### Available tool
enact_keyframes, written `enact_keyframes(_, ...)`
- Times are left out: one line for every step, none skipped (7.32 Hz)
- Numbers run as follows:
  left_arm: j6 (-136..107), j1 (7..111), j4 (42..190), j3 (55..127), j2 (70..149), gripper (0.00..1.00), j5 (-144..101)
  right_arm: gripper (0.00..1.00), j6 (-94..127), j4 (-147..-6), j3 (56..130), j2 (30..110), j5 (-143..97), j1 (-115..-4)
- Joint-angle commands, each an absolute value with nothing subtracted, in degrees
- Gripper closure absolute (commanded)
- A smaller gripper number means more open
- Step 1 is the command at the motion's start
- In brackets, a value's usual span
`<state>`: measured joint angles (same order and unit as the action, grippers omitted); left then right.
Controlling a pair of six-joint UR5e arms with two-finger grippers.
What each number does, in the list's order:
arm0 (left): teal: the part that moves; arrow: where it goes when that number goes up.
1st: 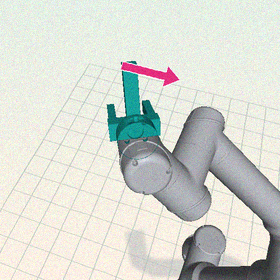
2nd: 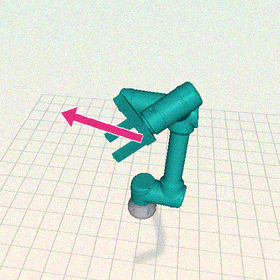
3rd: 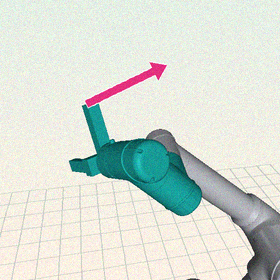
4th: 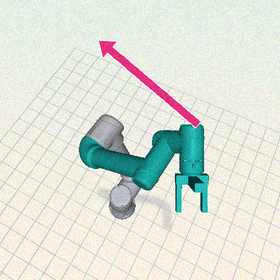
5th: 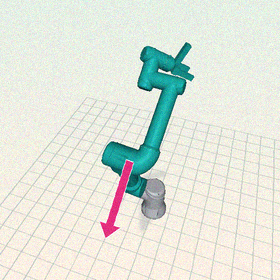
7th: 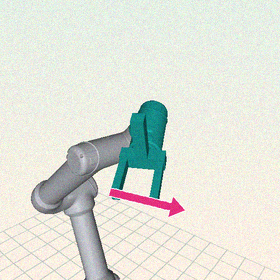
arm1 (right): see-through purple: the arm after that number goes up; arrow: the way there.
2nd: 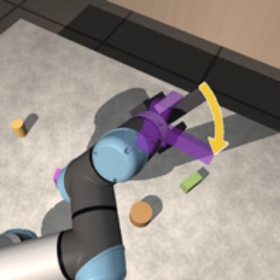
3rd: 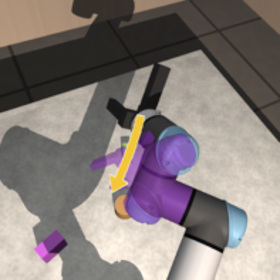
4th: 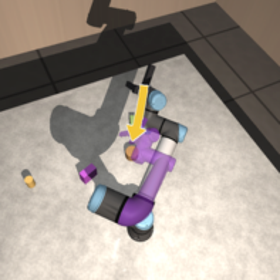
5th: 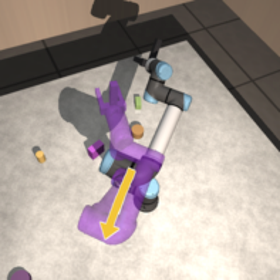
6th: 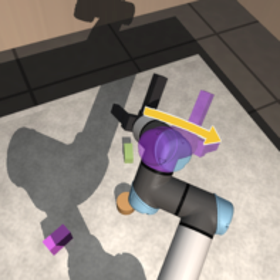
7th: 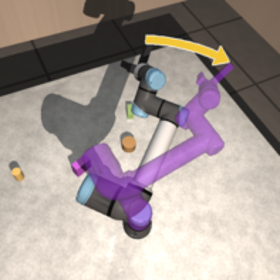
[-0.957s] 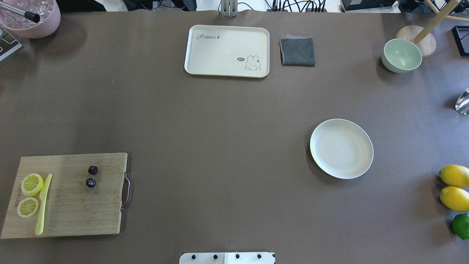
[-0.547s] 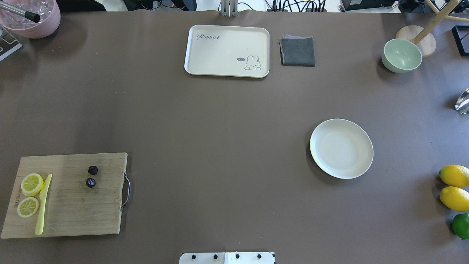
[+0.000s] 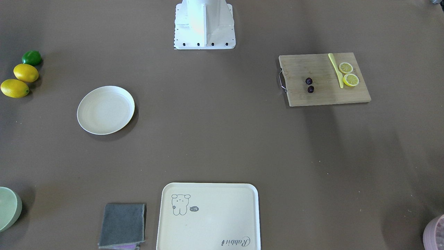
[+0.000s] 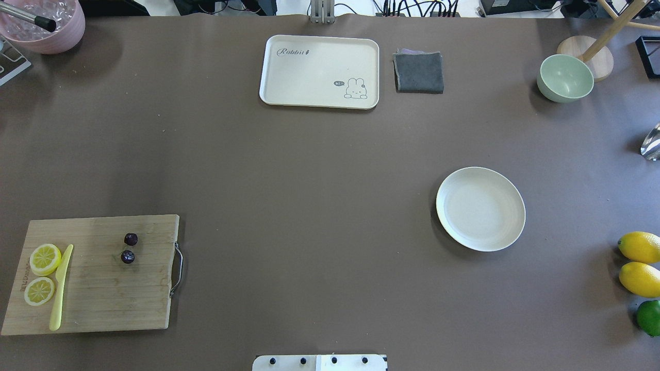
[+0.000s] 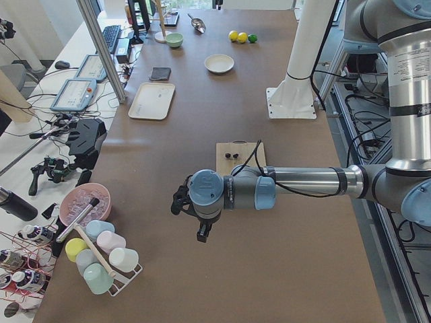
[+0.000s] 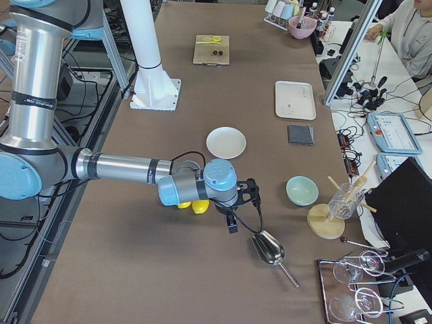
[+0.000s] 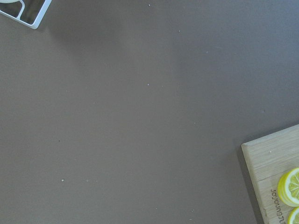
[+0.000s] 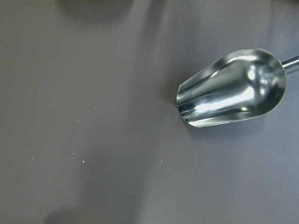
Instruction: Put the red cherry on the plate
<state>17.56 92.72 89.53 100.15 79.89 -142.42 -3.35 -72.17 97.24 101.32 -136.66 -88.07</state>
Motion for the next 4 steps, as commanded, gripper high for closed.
enact_keyframes(17.5, 92.6, 89.6, 100.0, 80.4, 0.02, -142.0, 0.00, -3.3, -72.2, 97.5, 101.4, -136.9, -88.1)
enact_keyframes(17.4, 92.6, 89.6, 100.0, 80.5, 0.02, -142.0, 0.00, -3.2, -72.2, 97.4, 101.3, -136.8, -88.1)
enact_keyframes(17.3, 92.6, 89.6, 99.8, 80.6, 0.02, -141.9, 0.00, -3.2, -72.2, 97.3, 101.2, -136.8, -88.1)
enact_keyframes(17.1, 92.6, 89.6, 100.4, 80.5, 0.03, -142.0, 0.00, -3.3, -72.2, 97.5, 101.2, -136.9, -88.1)
